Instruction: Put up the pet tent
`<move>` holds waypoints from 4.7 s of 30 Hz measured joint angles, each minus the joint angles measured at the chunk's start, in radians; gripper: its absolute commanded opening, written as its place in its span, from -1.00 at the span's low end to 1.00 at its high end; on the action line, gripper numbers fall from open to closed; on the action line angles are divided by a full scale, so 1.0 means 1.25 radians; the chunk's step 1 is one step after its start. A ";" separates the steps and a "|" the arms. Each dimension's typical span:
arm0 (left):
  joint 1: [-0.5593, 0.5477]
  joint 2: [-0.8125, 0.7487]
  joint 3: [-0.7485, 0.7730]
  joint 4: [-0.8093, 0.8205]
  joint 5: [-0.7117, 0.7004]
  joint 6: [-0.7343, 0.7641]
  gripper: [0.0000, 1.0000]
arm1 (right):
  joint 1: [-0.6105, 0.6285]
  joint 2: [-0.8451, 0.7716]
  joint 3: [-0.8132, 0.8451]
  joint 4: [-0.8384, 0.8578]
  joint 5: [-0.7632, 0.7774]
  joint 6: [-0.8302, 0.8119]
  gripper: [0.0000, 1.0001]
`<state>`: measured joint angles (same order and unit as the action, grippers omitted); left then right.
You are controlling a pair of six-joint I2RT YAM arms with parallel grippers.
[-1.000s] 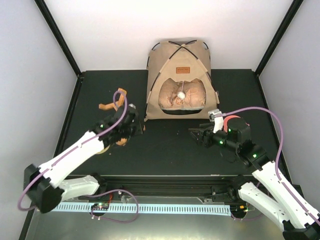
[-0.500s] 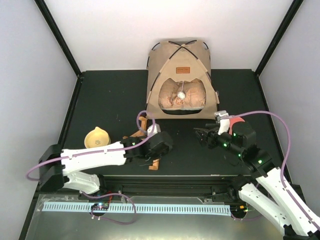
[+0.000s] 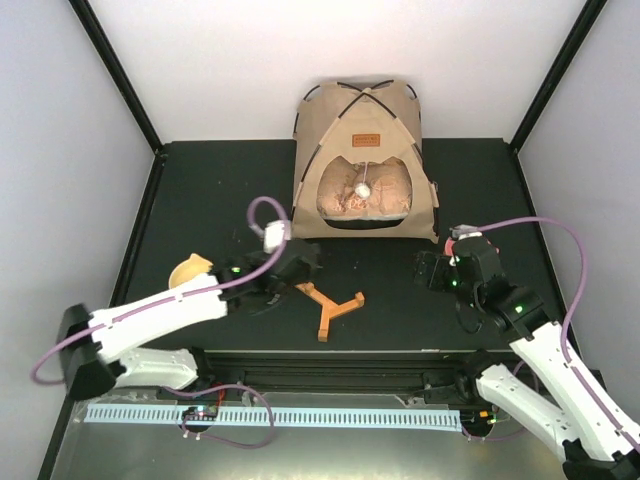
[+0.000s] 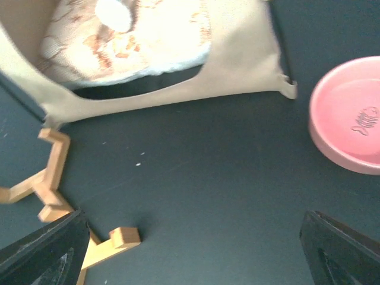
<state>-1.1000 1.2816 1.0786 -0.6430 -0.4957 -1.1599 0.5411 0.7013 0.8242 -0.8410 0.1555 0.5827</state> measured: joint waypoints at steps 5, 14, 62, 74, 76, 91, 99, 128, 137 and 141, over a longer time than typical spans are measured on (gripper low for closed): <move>0.256 -0.232 -0.199 -0.060 0.003 0.157 0.88 | -0.067 0.030 -0.026 -0.004 0.022 0.049 0.74; 0.677 -0.227 -0.310 -0.006 0.180 0.413 0.61 | -0.214 0.091 -0.067 0.026 0.004 0.060 0.64; 0.278 0.156 0.098 -0.072 0.320 0.386 -0.97 | -0.425 0.169 -0.134 0.099 -0.012 0.177 0.41; 0.249 0.253 0.067 -0.072 0.266 0.369 -0.97 | -0.425 0.211 -0.159 0.125 -0.005 0.200 0.41; 0.244 0.266 0.065 -0.073 0.261 0.365 -0.97 | -0.425 0.214 -0.159 0.130 -0.003 0.203 0.41; 0.217 0.328 0.068 -0.051 0.215 0.345 -0.97 | -0.425 0.293 -0.159 0.163 0.018 0.224 0.40; 0.211 0.333 0.071 -0.044 0.175 0.345 -0.97 | -0.425 0.306 -0.158 0.172 0.036 0.225 0.41; 0.266 0.272 0.016 -0.014 0.157 0.376 -0.97 | -0.455 0.513 -0.057 0.187 0.157 0.252 -0.10; 0.266 0.322 0.015 -0.011 0.135 0.400 -0.97 | -0.465 0.575 -0.057 0.229 0.153 0.288 -0.97; 0.266 0.342 0.014 -0.003 0.154 0.402 -0.94 | -0.467 0.542 -0.054 0.216 0.133 0.263 -0.97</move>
<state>-0.7670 1.7092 1.0958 -0.6468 -0.3035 -0.6571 -0.0425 1.3788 0.7570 -0.5709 0.3218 0.9112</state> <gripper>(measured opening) 0.073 0.070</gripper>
